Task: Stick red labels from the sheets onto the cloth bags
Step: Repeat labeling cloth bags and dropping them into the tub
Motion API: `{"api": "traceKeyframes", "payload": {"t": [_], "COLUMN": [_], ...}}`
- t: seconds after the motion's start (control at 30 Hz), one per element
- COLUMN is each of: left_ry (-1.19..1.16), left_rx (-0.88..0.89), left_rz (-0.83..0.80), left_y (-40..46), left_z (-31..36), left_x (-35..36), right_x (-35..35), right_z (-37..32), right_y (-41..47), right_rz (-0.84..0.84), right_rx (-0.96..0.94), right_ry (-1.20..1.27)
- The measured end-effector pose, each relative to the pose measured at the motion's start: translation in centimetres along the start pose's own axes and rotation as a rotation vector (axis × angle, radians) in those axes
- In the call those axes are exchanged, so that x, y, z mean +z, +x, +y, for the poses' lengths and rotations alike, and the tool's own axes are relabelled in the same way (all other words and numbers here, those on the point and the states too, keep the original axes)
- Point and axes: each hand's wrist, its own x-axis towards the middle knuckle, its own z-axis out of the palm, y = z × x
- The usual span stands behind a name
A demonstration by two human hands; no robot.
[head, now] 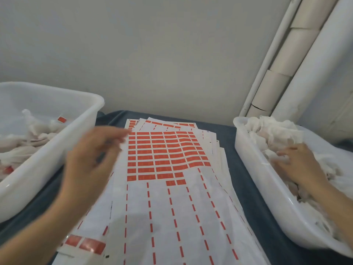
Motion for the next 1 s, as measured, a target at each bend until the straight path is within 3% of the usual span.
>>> {"api": "traceKeyframes", "payload": {"t": [0.13, 0.23, 0.37, 0.43, 0.5, 0.57, 0.63, 0.83, 1.0], "left_ry": [-0.176, -0.216, -0.3, -0.365, -0.436, -0.453, -0.473, -0.511, -0.446], "left_rx": [-0.241, -0.348, -0.391, -0.403, -0.435, -0.467, -0.499, -0.49, -0.519], "left_rz": [-0.045, -0.116, -0.214, -0.244, -0.33, -0.436, -0.489, -0.336, -0.193], "left_y": [-2.7, -3.3, -3.9, -3.8, -3.8, -3.9, -3.8, -3.4, -3.5], "left_z": [0.7, -0.8, -1.9, -2.0, -1.6, -1.5, -1.2, -2.3, -2.5], "left_x": [7.4, 9.9, 10.0, 9.4, 8.9, 8.8, 8.5, 8.5, 8.6], "right_x": [0.4, -1.0, -4.4, -5.3, -4.2, -1.3, 1.9, 6.0, 6.5], "right_z": [-0.1, -0.6, -4.4, -7.8, -11.5, -14.9, -17.8, -20.0, -19.0], "right_y": [0.3, -0.6, -3.4, -5.5, -7.6, -9.9, -11.7, -13.1, -12.3], "right_rz": [0.086, 0.25, 0.403, 0.264, -0.028, -0.302, -0.47, -0.634, -0.541], "right_rx": [0.009, 0.059, -0.086, -0.208, -0.333, -0.331, -0.242, -0.061, 0.008], "right_ry": [0.075, 0.424, 0.869, 1.09, 1.239, 1.256, 1.241, 1.506, 1.501]}}
